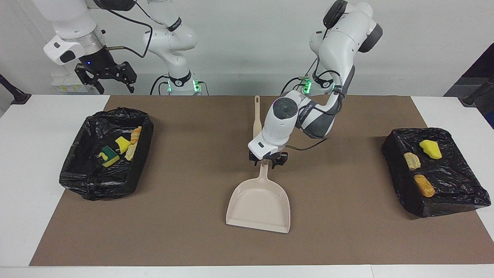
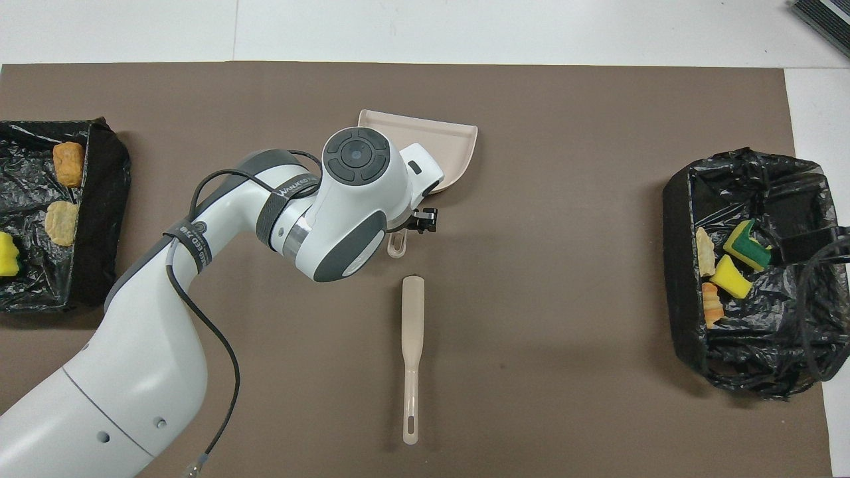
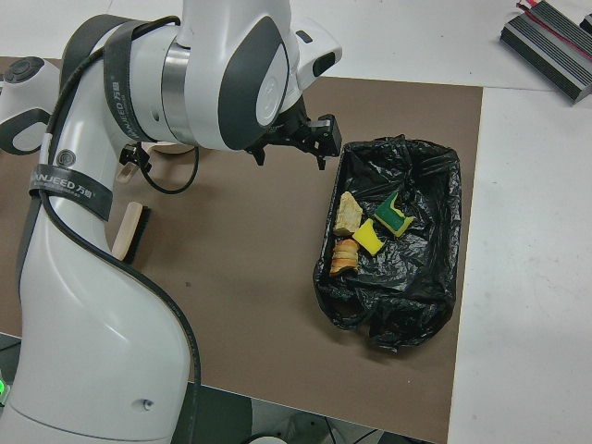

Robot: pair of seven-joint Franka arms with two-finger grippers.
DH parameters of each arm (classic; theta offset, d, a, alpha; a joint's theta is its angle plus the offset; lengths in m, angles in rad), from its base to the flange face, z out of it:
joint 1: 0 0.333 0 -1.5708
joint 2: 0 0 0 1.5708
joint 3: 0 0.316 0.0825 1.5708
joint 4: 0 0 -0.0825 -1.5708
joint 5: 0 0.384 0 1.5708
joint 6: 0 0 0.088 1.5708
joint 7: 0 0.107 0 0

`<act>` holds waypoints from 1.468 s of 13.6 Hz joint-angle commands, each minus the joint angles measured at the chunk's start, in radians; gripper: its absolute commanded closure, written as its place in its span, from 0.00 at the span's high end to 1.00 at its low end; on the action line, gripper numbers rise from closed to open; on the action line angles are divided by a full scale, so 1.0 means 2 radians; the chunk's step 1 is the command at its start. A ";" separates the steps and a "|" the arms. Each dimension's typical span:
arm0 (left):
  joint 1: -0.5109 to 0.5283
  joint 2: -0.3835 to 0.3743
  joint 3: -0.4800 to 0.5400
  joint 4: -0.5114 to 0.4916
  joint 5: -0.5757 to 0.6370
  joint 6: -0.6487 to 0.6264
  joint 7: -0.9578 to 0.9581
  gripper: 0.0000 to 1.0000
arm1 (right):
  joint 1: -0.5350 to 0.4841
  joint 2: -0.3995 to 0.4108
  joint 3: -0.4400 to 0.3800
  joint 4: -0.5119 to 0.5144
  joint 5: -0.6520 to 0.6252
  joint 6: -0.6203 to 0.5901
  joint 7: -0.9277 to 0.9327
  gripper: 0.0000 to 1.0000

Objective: Sweep and dump trash in bin
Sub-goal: 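Lower the dustpan onto the table and open the left gripper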

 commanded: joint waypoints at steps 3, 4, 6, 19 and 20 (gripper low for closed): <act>0.012 -0.135 0.062 -0.089 0.005 -0.072 0.001 1.00 | -0.001 -0.012 0.002 -0.013 0.000 0.001 0.011 1.00; 0.012 -0.155 0.077 -0.096 0.005 -0.086 0.005 1.00 | -0.001 -0.011 0.002 -0.011 0.000 0.001 0.011 1.00; 0.014 -0.191 0.102 -0.104 -0.004 -0.093 0.050 1.00 | -0.001 -0.011 0.001 -0.009 0.000 0.000 0.011 1.00; 0.023 -0.289 0.275 -0.001 -0.129 -0.264 0.357 1.00 | -0.001 -0.010 0.002 -0.009 0.001 0.004 0.032 1.00; 0.023 -0.290 0.275 -0.001 -0.126 -0.264 0.362 1.00 | 0.000 -0.011 0.002 -0.009 0.001 0.004 0.032 1.00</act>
